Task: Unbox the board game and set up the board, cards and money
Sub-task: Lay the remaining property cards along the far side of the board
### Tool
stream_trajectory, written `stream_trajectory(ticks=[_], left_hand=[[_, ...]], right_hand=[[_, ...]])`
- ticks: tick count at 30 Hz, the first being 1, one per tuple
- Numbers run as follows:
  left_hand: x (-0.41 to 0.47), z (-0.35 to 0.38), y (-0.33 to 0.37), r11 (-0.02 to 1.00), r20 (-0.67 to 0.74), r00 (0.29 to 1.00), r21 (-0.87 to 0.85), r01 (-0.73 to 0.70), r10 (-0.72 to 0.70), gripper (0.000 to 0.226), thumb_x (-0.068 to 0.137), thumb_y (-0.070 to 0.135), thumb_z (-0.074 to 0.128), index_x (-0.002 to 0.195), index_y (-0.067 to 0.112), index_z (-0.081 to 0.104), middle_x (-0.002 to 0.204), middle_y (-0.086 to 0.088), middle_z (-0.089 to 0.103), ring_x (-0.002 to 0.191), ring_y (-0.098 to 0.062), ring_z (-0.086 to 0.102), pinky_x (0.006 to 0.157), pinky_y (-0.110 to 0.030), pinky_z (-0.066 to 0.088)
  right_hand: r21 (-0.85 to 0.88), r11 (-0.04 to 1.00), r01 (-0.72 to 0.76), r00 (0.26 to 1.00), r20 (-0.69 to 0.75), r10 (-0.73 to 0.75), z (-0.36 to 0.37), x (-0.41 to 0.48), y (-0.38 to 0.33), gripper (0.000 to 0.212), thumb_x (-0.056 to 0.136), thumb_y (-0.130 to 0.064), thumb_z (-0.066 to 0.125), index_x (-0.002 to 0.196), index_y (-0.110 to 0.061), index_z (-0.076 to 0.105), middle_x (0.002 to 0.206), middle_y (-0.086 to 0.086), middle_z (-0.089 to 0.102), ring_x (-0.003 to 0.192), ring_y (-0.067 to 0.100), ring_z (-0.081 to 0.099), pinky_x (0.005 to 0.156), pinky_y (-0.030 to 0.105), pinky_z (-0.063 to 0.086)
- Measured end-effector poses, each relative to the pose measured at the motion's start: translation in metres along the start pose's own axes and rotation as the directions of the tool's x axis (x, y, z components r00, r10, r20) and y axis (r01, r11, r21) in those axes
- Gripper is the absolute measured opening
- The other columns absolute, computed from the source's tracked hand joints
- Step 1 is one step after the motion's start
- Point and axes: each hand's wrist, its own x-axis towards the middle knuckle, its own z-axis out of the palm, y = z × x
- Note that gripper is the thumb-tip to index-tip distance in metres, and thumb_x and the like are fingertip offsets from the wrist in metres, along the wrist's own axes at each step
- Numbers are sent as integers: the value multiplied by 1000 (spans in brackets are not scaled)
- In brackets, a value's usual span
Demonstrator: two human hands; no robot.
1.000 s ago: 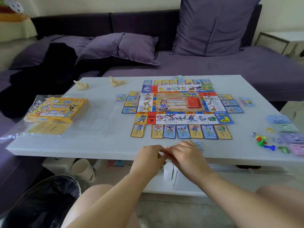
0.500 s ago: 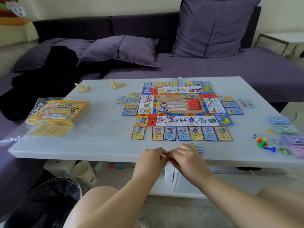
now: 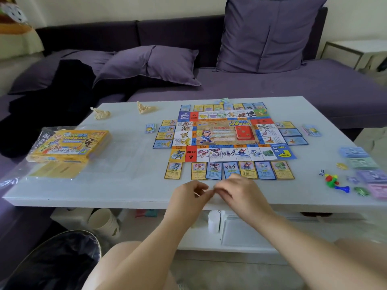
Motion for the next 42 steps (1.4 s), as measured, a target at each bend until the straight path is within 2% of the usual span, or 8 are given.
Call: stream_trajectory(ticks=[4, 8, 18, 22, 36, 39, 41, 42], left_hand=[[12, 1, 2, 823, -18, 981, 547, -153, 195, 59, 95, 50, 41, 146, 25, 29, 149, 6, 30, 138, -14, 26, 115, -34, 19], [20, 13, 4, 718, 180, 974, 660, -223, 137, 76, 93, 63, 25, 152, 20, 2, 160, 2, -4, 146, -16, -10, 117, -44, -9], [19, 22, 6, 701, 227, 967, 671, -241, 115, 79, 89, 70, 22, 151, 25, 7, 160, 1, -2, 146, -18, -7, 117, -47, -8], [17, 20, 7, 704, 211, 967, 665, -251, 145, 75, 89, 69, 25, 150, 28, 11, 158, 1, 3, 147, -18, -2, 118, -46, -7], [19, 13, 7, 705, 161, 968, 664, -249, 190, 71, 89, 69, 27, 148, 32, 17, 157, 2, 8, 146, -18, 4, 118, -45, -6], [17, 11, 17, 815, 47, 958, 515, -267, 284, 55, 96, 52, 33, 146, 30, 27, 153, 4, 22, 143, -14, 17, 119, -35, 8], [10, 10, 30, 984, -81, 984, 91, -152, 160, 41, 100, 35, 38, 139, 25, 42, 144, 6, 39, 130, -10, 38, 107, -25, 29], [6, 8, 37, 969, -38, 999, -248, -3, -7, 36, 101, 29, 37, 134, 21, 48, 138, 4, 47, 122, -10, 48, 101, -24, 35]], right_hand=[[82, 980, -182, 975, -117, 191, -22, 10, 15, 10, 76, -11, 77, 86, -11, 74, 73, -1, 70, 65, 14, 63, 59, 32, 55], [97, 952, -290, 945, -126, 300, -30, 10, 26, 10, 79, -14, 75, 88, -11, 75, 77, 0, 71, 67, 14, 64, 64, 34, 55], [77, 943, -325, 938, -97, 331, -25, 13, 22, 11, 80, -16, 74, 90, -11, 75, 80, -1, 72, 72, 13, 65, 67, 31, 55], [82, 941, -328, 939, -78, 334, -23, 15, 22, 9, 81, -17, 73, 89, -13, 75, 80, -2, 71, 70, 9, 61, 65, 19, 49], [88, 942, -324, 937, -104, 332, -27, 19, 15, 11, 77, -14, 76, 88, -10, 75, 78, 0, 70, 69, 10, 61, 64, 21, 50], [97, 956, -276, 946, -149, 289, -33, 20, 14, 9, 77, -14, 77, 85, -11, 75, 75, -2, 69, 68, 11, 61, 63, 21, 50], [86, 978, -191, 960, -190, 204, -35, 21, 8, 9, 75, -15, 77, 83, -11, 74, 74, -4, 68, 68, 8, 59, 62, 19, 47], [81, 985, -149, 966, -201, 163, -35, 20, 4, 9, 75, -17, 75, 83, -12, 74, 74, -5, 66, 69, 7, 58, 63, 19, 46]])
